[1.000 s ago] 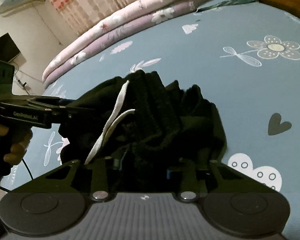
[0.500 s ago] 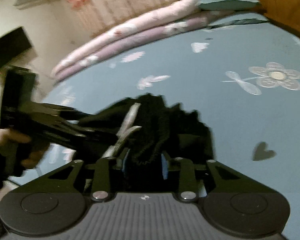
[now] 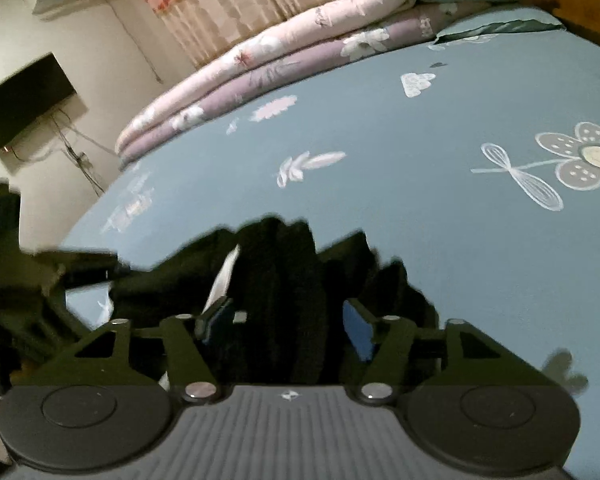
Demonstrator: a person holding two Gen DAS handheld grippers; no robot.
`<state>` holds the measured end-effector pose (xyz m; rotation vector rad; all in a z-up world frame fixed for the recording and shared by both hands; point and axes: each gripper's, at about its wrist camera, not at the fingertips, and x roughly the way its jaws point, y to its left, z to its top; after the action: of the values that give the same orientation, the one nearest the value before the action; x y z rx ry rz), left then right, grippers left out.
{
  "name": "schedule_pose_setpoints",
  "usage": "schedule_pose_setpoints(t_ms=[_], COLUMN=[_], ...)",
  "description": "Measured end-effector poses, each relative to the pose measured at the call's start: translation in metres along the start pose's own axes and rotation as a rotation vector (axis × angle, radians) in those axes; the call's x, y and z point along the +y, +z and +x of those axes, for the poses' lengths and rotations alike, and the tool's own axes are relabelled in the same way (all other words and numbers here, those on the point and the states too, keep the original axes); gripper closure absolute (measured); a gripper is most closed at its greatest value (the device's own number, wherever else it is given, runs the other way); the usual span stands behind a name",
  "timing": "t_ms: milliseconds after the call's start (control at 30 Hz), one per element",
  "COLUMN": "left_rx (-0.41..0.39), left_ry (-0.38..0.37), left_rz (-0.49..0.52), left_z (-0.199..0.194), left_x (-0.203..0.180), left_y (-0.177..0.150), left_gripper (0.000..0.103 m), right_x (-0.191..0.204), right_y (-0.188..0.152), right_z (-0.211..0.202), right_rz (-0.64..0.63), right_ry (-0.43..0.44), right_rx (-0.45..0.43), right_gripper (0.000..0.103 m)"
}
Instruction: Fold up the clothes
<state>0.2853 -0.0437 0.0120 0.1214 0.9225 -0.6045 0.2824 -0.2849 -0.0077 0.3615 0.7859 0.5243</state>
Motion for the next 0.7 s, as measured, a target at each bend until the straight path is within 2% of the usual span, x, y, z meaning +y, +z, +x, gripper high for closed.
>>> schedule_pose_setpoints(t_ms=[133, 267, 400, 467, 600, 633, 700], left_rx=[-0.01, -0.025, -0.035, -0.037, -0.042, -0.046, -0.051], left_ry=[0.002, 0.01, 0.025, 0.035, 0.021, 0.02, 0.021], left_rz=[-0.012, -0.03, -0.027, -0.025, -0.012, -0.009, -0.007], left_z=[-0.002, -0.01, -0.016, -0.019, -0.026, -0.03, -0.036], left_x=[0.001, 0.003, 0.005, 0.006, 0.007, 0.007, 0.008], left_y=[0.0, -0.003, -0.005, -0.006, -0.01, -0.011, -0.014], left_gripper=[0.015, 0.014, 0.014, 0.014, 0.014, 0.014, 0.013], right_x=[-0.002, 0.031, 0.049, 0.045, 0.014, 0.012, 0.009], right_y=[0.006, 0.005, 0.007, 0.008, 0.011, 0.01, 0.008], right_z=[0.021, 0.002, -0.015, -0.009, 0.014, 0.019, 0.026], right_rz=[0.01, -0.106, -0.156, -0.141, -0.003, 0.014, 0.037], right_ry=[0.059, 0.075, 0.141, 0.153, 0.179, 0.189, 0.207], right_rx=[0.086, 0.078, 0.071, 0.092, 0.122, 0.131, 0.149], right_gripper=[0.024, 0.024, 0.024, 0.025, 0.034, 0.04, 0.043])
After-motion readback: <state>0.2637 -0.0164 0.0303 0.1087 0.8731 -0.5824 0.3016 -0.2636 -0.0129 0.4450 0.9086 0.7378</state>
